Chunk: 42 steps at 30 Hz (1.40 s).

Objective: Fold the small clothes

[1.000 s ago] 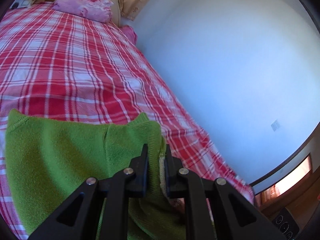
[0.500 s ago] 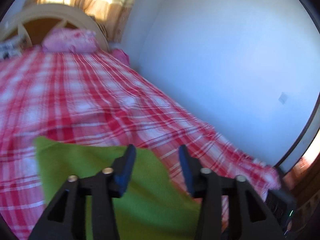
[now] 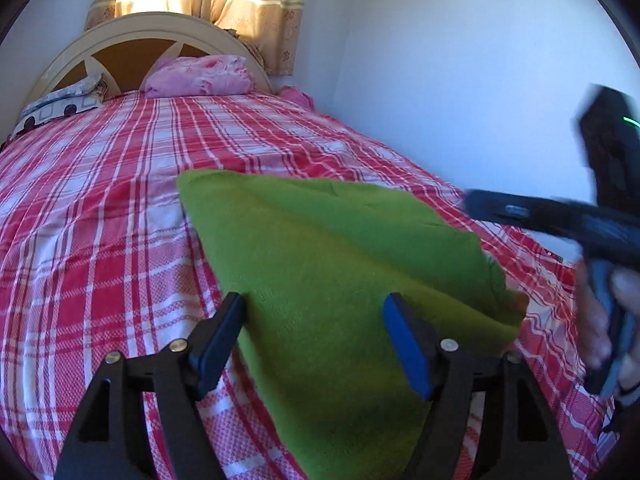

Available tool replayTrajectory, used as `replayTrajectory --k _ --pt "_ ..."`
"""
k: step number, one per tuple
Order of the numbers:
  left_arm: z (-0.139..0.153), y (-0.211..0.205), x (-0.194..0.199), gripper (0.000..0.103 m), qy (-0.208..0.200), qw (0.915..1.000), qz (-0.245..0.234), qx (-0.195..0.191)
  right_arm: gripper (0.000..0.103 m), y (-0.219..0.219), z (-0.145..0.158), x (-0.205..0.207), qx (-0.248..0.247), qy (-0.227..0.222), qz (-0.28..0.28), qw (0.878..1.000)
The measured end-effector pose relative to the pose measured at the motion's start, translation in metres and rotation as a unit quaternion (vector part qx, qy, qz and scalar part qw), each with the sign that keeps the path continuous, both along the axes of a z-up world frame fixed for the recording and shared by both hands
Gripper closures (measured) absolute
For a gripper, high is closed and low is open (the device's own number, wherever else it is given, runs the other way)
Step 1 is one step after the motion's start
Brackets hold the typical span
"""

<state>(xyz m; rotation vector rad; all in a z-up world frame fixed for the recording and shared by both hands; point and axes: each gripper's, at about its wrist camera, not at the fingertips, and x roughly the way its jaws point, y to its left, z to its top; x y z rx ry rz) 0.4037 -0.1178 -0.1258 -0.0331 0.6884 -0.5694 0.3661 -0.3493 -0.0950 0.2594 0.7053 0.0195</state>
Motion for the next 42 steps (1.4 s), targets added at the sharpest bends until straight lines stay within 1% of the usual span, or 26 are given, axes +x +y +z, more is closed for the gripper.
replayTrajectory --k 1,2,3,4,6,7,8,11,13,14,16,17,18,19,20,21,22,24,26,28,31,37,38,39,40,42 --pt "-0.001 0.000 0.001 0.021 0.001 1.0000 0.001 0.001 0.070 -0.009 -0.010 0.012 0.021 0.024 -0.008 0.999" --pt "-0.003 -0.002 0.001 0.017 0.005 1.0000 0.000 0.004 0.080 -0.019 -0.022 0.024 0.061 0.045 0.001 0.997" --pt "-0.008 -0.005 0.003 0.012 0.014 0.9999 -0.006 0.008 0.092 -0.022 -0.025 0.029 0.072 0.049 0.005 0.996" --pt "-0.011 -0.004 0.003 0.012 0.019 0.9997 -0.009 0.010 0.093 -0.024 -0.023 0.029 0.068 0.045 0.004 0.997" --pt "-0.019 -0.005 0.008 0.011 0.041 0.9990 -0.014 0.011 0.094 -0.031 -0.010 0.019 0.057 0.005 -0.006 0.998" --pt "-0.022 -0.001 0.005 0.007 0.045 0.9988 -0.014 0.008 0.094 -0.033 -0.009 0.017 0.052 0.003 -0.015 0.999" --pt "-0.024 0.000 0.008 0.005 0.053 0.9985 -0.009 0.007 0.095 -0.039 -0.018 0.022 0.044 0.024 -0.029 0.998" --pt "-0.030 0.001 0.016 0.004 0.082 0.9965 -0.014 -0.003 0.094 -0.038 -0.040 0.029 0.027 0.051 -0.027 0.998" --pt "-0.031 0.004 0.018 0.002 0.090 0.9957 -0.012 -0.013 0.092 -0.038 -0.042 0.025 0.021 0.047 -0.033 0.998" --pt "-0.031 0.004 0.017 0.002 0.092 0.9956 -0.012 -0.014 0.088 -0.040 -0.041 0.023 0.026 0.043 -0.038 0.998" --pt "-0.032 0.005 0.017 0.000 0.093 0.9955 -0.009 -0.015 0.073 -0.037 -0.029 0.013 0.015 0.024 -0.048 0.998" --pt "-0.032 0.005 0.017 0.000 0.094 0.9955 -0.007 -0.014 0.071 -0.029 -0.015 0.000 -0.003 -0.009 -0.042 0.999" --pt "-0.032 0.005 0.017 0.000 0.094 0.9954 -0.007 -0.014 0.069 -0.021 -0.005 -0.010 -0.012 -0.034 -0.028 0.999" --pt "-0.033 0.005 0.017 0.000 0.095 0.9954 -0.007 -0.013 0.062 -0.015 0.000 -0.013 -0.016 -0.049 -0.013 0.999" --pt "-0.033 0.004 0.017 0.000 0.095 0.9953 -0.008 -0.011 0.056 -0.004 0.006 -0.022 -0.017 -0.068 0.018 0.997" --pt "-0.034 0.003 0.017 0.000 0.096 0.9953 -0.008 -0.009 0.047 0.006 0.009 -0.027 -0.019 -0.072 0.051 0.996" --pt "-0.034 0.003 0.018 0.000 0.097 0.9952 -0.008 -0.008 0.046 0.011 0.008 -0.025 -0.024 -0.065 0.065 0.995" --pt "-0.034 0.004 0.018 0.000 0.097 0.9952 -0.008 -0.009 0.046 0.017 -0.002 -0.020 -0.034 -0.027 0.072 0.996" --pt "-0.035 0.004 0.018 0.000 0.098 0.9951 -0.008 -0.010 0.046 0.005 -0.024 -0.010 -0.034 0.026 0.054 0.998" --pt "-0.036 0.003 0.018 0.000 0.099 0.9950 -0.009 -0.007 0.071 -0.007 -0.040 -0.007 -0.039 0.059 0.035 0.997" --pt "-0.036 0.000 0.017 0.000 0.096 0.9953 -0.011 0.001 0.071 -0.022 -0.046 -0.014 -0.016 0.050 0.044 0.998" --pt "-0.037 0.002 0.018 0.000 0.102 0.9947 -0.013 -0.005 0.069 -0.024 -0.036 -0.014 -0.023 0.040 0.078 0.996" --pt "-0.037 0.002 0.018 0.000 0.103 0.9946 -0.013 -0.005 0.067 -0.029 -0.034 -0.011 -0.021 0.031 0.072 0.997" --pt "-0.037 0.002 0.018 0.000 0.103 0.9946 -0.013 -0.005 0.054 -0.034 -0.031 -0.009 -0.014 0.024 0.066 0.997" --pt "-0.037 0.002 0.018 0.000 0.104 0.9945 -0.013 -0.006 0.036 -0.042 -0.029 -0.007 0.002 0.017 0.058 0.998" --pt "-0.037 0.002 0.018 0.000 0.105 0.9944 -0.014 -0.007 0.023 -0.060 -0.029 0.002 0.044 0.009 0.043 0.998"
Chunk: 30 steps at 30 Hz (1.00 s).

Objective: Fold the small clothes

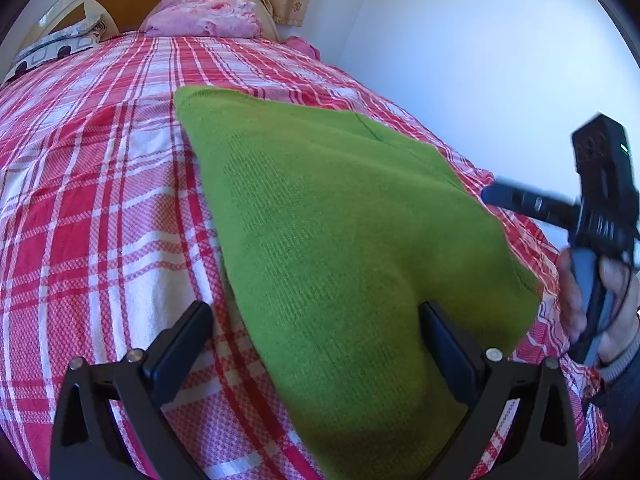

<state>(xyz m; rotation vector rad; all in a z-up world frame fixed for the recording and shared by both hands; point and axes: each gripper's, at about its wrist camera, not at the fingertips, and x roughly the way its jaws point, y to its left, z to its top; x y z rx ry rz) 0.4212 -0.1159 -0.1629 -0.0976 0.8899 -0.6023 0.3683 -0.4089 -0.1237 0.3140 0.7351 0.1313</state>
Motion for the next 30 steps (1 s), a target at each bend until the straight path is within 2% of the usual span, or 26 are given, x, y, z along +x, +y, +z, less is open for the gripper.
replayTrajectory --k 1,6,11,20,23,25,29,30 --pt "0.000 0.000 0.001 0.000 0.000 1.0000 0.000 0.000 0.023 -0.009 -0.004 0.008 0.029 0.006 0.002 1.000" --pt "0.000 0.000 0.001 0.000 0.001 1.0000 0.000 -0.001 0.023 -0.023 -0.034 0.041 0.092 0.062 0.013 0.994" --pt "0.000 -0.001 0.002 0.000 0.002 1.0000 0.000 -0.002 0.023 -0.026 -0.049 0.058 0.134 0.068 0.031 0.988" --pt "-0.002 0.002 0.005 0.000 0.010 0.9999 -0.003 -0.013 0.024 -0.025 -0.056 0.094 0.148 0.080 0.083 0.982" --pt "-0.002 0.002 0.006 0.000 0.011 0.9998 -0.004 -0.014 0.029 -0.028 -0.060 0.099 0.154 0.076 0.087 0.981" --pt "-0.003 0.002 0.008 0.000 0.014 0.9997 -0.005 -0.017 0.039 -0.020 -0.062 0.101 0.151 0.070 0.093 0.982" --pt "-0.004 0.003 0.011 0.000 0.018 0.9995 -0.006 -0.024 0.044 -0.010 -0.061 0.098 0.139 0.060 0.091 0.984" --pt "-0.004 0.003 0.011 0.000 0.017 0.9996 -0.006 -0.023 0.052 -0.008 -0.060 0.097 0.144 0.057 0.093 0.984"
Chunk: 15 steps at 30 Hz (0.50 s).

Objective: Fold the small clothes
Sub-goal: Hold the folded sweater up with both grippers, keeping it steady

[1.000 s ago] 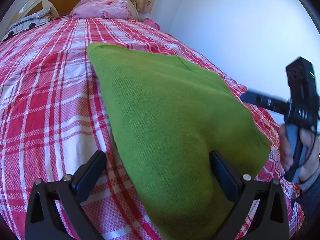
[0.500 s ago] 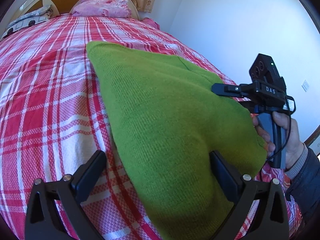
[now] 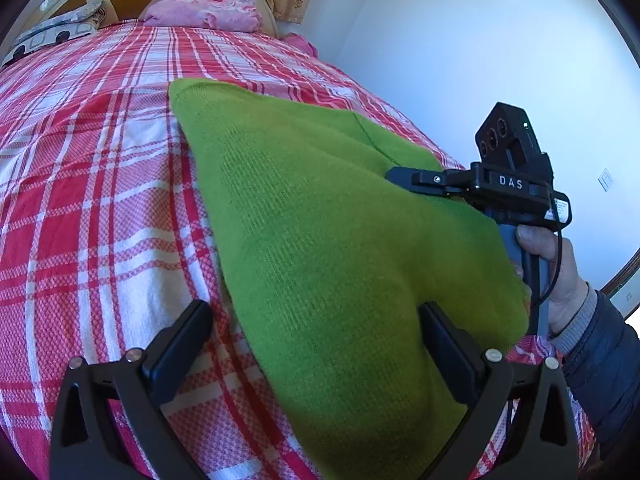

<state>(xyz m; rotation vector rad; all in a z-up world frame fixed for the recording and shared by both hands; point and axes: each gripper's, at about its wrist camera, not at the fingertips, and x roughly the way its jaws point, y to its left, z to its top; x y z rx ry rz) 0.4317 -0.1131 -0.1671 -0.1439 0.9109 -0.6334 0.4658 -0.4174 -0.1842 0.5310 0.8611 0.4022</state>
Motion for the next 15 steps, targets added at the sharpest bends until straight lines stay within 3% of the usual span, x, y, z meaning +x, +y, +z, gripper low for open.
replayTrajectory --k 3,5,7,8,10,13,15 --pt "0.001 0.001 0.000 0.000 -0.002 1.0000 0.000 -0.002 0.060 0.009 0.005 -0.004 -0.016 -0.010 -0.005 1.000" --pt "0.003 0.000 -0.004 0.009 -0.009 1.0000 0.000 -0.001 0.064 0.013 0.009 -0.010 -0.020 -0.018 -0.013 1.000" --pt "0.008 -0.004 -0.011 0.027 -0.025 0.9996 -0.011 0.001 0.068 0.018 0.013 -0.014 -0.030 -0.026 -0.025 0.999" --pt "0.009 -0.004 -0.012 0.029 -0.026 0.9996 -0.011 0.001 0.069 0.018 0.016 -0.019 -0.028 -0.030 -0.031 0.999" --pt "0.012 0.003 -0.013 0.045 -0.018 0.9998 0.000 -0.013 0.072 0.019 0.021 -0.027 -0.022 -0.039 -0.039 0.998" --pt "0.020 0.015 -0.019 0.055 -0.013 0.9991 0.008 -0.040 0.073 0.025 0.034 -0.043 -0.022 -0.058 -0.042 0.997" --pt "0.028 0.019 -0.032 0.057 -0.020 0.9990 0.010 -0.038 0.074 0.035 0.042 -0.053 -0.026 -0.070 -0.038 0.997"
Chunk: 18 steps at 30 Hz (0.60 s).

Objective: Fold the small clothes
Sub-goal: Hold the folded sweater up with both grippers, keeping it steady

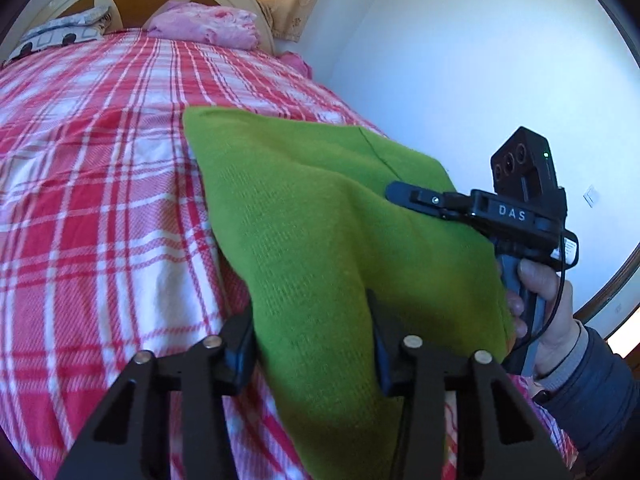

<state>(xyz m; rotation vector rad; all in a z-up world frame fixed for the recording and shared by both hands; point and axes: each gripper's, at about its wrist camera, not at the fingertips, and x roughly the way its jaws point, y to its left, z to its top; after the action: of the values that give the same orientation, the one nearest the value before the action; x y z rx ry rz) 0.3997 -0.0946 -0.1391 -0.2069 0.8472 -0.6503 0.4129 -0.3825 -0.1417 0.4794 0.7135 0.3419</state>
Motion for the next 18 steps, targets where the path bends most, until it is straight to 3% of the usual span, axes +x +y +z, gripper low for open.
replayTrajectory --k 18 --pt "0.038 0.063 -0.090 0.059 -0.050 0.9975 0.041 0.027 0.075 0.097 0.031 -0.056 0.013 -0.044 0.063 0.997"
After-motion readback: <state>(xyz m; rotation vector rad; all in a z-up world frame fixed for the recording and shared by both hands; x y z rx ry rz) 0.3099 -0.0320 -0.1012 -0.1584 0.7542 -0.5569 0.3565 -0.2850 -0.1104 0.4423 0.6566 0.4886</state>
